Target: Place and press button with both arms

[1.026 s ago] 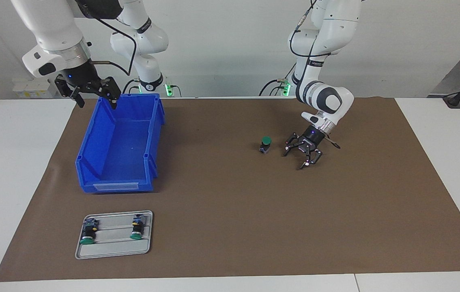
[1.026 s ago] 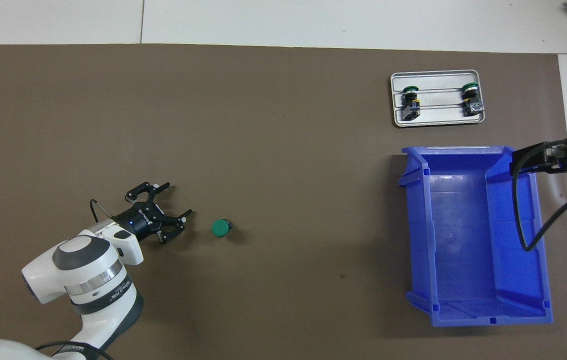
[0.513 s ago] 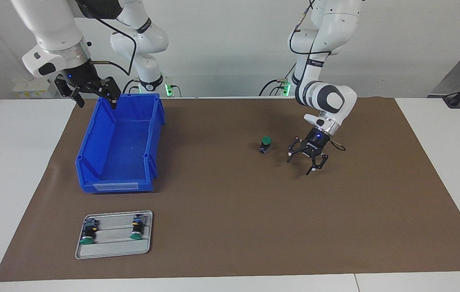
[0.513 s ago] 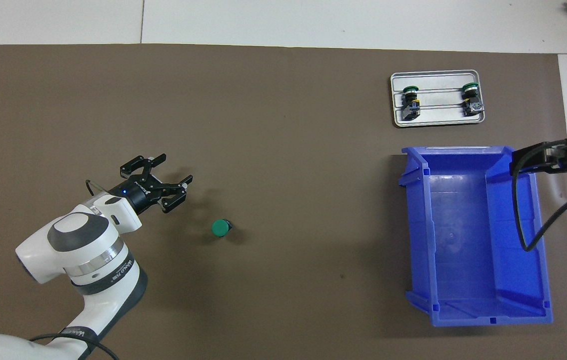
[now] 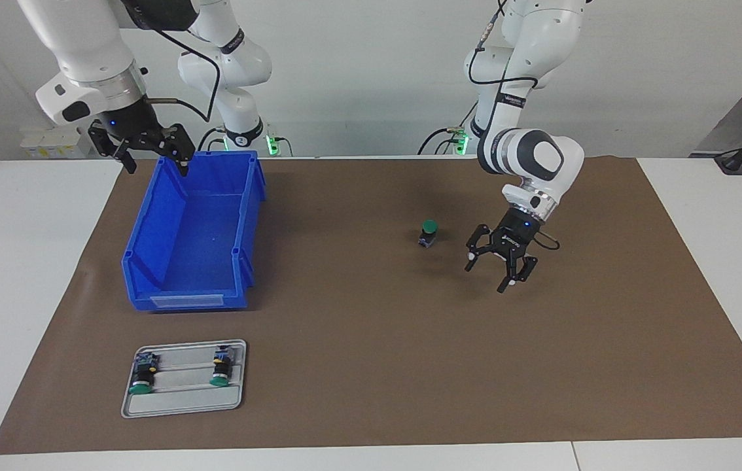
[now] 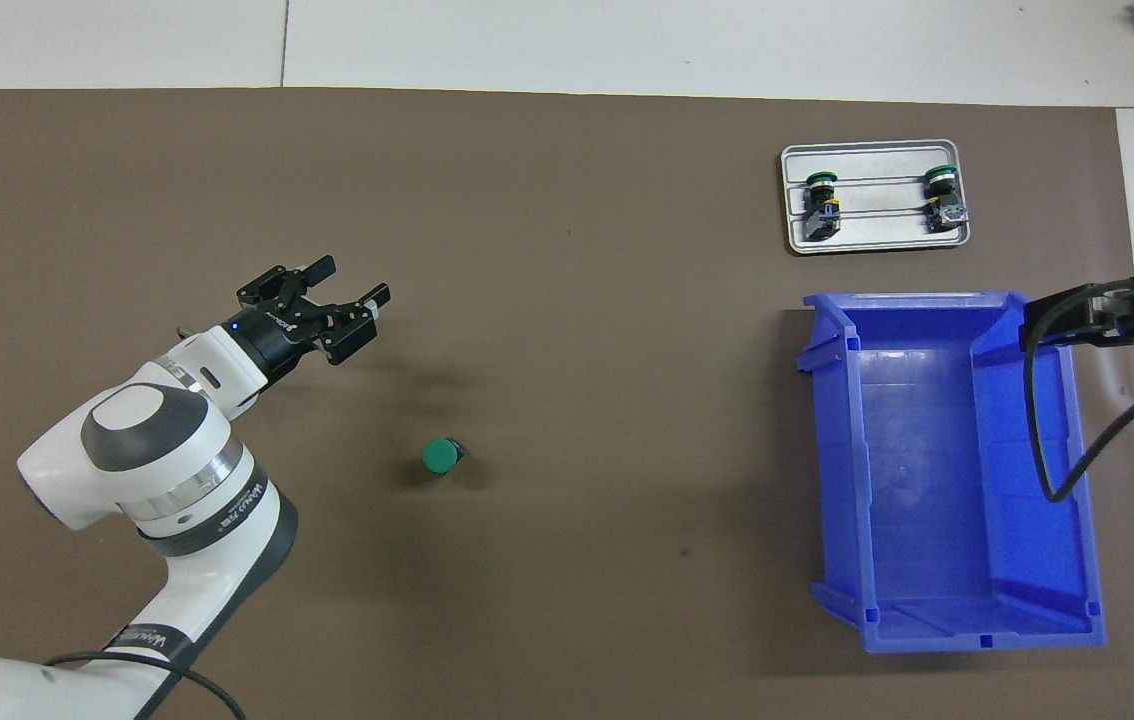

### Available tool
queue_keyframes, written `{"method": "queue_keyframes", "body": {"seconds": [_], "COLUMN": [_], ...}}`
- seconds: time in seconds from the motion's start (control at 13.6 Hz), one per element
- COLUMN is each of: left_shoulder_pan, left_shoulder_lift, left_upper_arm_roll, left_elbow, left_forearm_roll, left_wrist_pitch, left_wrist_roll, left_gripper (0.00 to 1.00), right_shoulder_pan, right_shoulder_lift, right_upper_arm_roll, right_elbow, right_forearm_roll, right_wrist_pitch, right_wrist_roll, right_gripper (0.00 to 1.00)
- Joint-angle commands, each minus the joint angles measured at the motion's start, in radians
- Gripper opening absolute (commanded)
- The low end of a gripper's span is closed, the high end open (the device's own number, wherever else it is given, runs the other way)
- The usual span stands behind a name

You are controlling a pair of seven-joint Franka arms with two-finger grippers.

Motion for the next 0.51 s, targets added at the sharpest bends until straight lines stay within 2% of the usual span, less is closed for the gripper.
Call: {"method": "queue_keyframes", "body": {"seconds": [0.0,0.15,0.44], "left_shoulder_pan": [-0.003,0.005,0.037], "left_shoulder_lift": [0.026,0.034,0.023], "left_upper_arm_roll": [0.003,0.004,0.007], "left_elbow": [0.078,0.142,0.19], "left_forearm_roll": [0.0,0.001,0.001], "left_wrist_pitch": [0.019,0.019,0.022], "left_wrist_roll": [-0.175,-0.347,-0.621], "left_gripper": [0.87,0.87,0.87], "right_shoulder_pan": [0.0,0.0,0.0], "right_shoulder_lift": [-0.019,-0.019,-0.019], "right_upper_arm_roll": [-0.006,-0.006,-0.006], "right_elbow": [-0.019,-0.019,-0.019], "right_forearm_roll": [0.018,0.018,0.018], "right_wrist_pitch": [-0.006,-0.006,-0.006], "right_wrist_roll": [-0.025,-0.025,-0.025], "right_gripper": [1.0,1.0,1.0]}}
